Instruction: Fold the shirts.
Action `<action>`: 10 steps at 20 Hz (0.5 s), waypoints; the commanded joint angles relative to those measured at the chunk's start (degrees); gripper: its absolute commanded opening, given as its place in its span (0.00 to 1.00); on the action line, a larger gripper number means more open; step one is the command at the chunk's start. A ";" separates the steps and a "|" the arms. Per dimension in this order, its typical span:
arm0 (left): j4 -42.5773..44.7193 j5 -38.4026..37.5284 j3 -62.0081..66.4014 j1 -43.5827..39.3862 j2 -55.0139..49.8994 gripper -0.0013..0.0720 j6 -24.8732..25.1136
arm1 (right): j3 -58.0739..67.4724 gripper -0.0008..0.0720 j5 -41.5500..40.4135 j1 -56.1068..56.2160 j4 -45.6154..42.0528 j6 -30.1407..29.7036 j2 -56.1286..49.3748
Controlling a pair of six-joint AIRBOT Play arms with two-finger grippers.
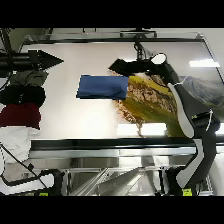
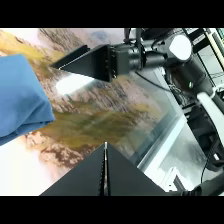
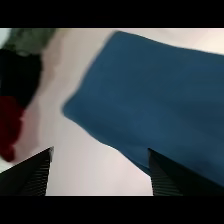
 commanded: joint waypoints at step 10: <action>0.15 1.09 -0.15 -0.52 0.04 0.04 2.01 | -0.33 0.91 2.73 -1.64 -3.85 10.56 -13.86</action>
